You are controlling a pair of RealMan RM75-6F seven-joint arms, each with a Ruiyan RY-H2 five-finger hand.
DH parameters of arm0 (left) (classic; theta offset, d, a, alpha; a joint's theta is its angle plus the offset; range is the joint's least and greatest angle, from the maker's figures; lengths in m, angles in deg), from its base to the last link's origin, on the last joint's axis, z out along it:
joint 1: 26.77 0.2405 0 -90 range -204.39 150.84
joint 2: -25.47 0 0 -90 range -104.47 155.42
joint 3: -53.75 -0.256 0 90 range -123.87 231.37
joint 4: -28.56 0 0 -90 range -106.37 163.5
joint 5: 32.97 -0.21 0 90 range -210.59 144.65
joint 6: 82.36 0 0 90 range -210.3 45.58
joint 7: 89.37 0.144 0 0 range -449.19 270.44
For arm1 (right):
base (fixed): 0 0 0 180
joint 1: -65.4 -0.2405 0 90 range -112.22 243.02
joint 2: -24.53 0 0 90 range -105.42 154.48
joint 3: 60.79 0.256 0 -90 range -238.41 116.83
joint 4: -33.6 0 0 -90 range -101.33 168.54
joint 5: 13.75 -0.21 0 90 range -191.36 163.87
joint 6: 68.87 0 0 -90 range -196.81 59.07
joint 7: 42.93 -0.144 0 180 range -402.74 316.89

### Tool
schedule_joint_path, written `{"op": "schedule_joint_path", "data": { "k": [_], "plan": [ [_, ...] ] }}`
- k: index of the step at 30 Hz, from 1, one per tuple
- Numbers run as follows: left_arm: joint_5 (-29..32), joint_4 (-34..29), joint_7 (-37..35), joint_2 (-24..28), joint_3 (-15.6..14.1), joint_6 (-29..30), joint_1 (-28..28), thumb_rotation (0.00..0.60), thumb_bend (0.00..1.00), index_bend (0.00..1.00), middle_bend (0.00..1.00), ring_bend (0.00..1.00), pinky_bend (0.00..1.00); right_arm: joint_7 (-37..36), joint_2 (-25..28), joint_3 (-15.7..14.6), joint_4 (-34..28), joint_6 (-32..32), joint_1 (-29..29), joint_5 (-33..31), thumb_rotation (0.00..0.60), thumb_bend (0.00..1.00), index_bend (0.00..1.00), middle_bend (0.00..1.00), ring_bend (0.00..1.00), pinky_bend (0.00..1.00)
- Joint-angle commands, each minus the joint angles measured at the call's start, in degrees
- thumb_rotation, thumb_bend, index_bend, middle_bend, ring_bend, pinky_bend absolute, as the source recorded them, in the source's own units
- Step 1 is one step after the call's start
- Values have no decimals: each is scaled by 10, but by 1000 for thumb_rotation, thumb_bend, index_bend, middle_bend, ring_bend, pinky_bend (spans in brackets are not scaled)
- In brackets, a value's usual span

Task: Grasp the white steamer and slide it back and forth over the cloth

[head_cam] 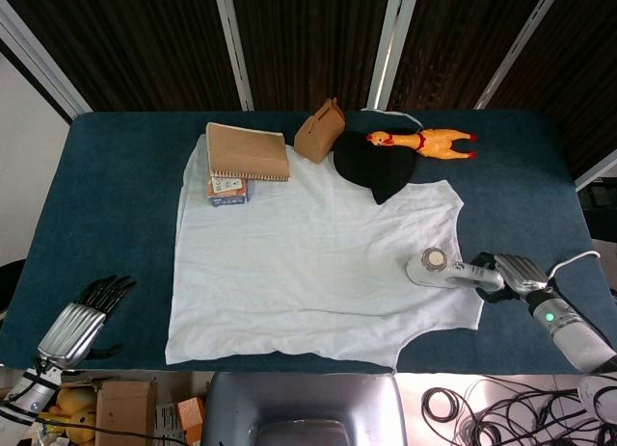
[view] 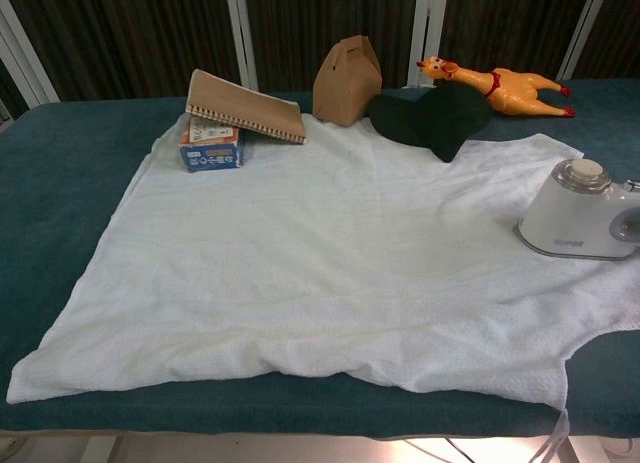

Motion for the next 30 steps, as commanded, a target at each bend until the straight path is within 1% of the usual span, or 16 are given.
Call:
{"op": "schedule_joint_path", "data": {
  "k": [1, 10, 22, 30],
  "plan": [
    [1, 0, -1, 0, 0, -1, 0, 600, 0, 54, 58, 7, 109, 0, 0, 3, -1, -4, -2, -5, 600, 312, 360, 323, 296, 366],
    [3, 3, -3, -1, 0, -6, -1, 600, 0, 54, 63, 9, 109, -7, -2, 10, 4, -19, -8, -17, 600, 312, 375, 333, 309, 386],
    [5, 3, -3, 0, 0, -8, 1, 600, 0, 54, 70, 14, 109, -23, -11, 18, 6, -17, -9, -7, 600, 333, 405, 353, 330, 391],
    [6, 4, -4, 1, -1, -9, 1, 600, 0, 54, 70, 14, 110, -25, -14, 16, 12, -25, -8, -13, 600, 332, 417, 364, 344, 423]
  ]
}}
